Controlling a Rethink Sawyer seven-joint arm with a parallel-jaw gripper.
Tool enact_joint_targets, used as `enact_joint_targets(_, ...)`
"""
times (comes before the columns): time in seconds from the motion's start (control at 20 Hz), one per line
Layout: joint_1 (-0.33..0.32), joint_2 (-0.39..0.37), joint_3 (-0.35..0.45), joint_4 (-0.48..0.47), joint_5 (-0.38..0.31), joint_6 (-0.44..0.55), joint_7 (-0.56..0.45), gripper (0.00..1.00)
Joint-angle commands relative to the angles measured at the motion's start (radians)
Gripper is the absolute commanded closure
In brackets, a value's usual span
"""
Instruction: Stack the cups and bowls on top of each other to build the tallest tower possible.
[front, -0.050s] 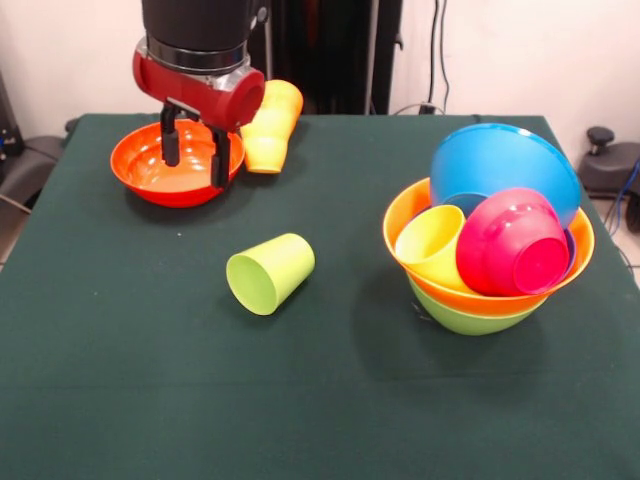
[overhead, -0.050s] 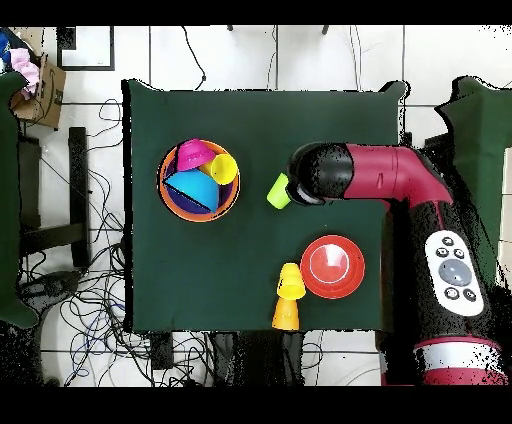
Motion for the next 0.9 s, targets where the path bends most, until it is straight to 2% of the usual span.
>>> enact_joint_targets(0.05,0.037,-0.008,-0.023,0.093,-0.013,-0.07,0.037,0.0)
enact_joint_targets(0.45,0.056,-0.016,-0.045,0.107,-0.002,-0.075,0.051,0.0)
enact_joint_targets(0.9,0.043,0.009,-0.052,0.126,-0.001,-0.115,0.04,0.0)
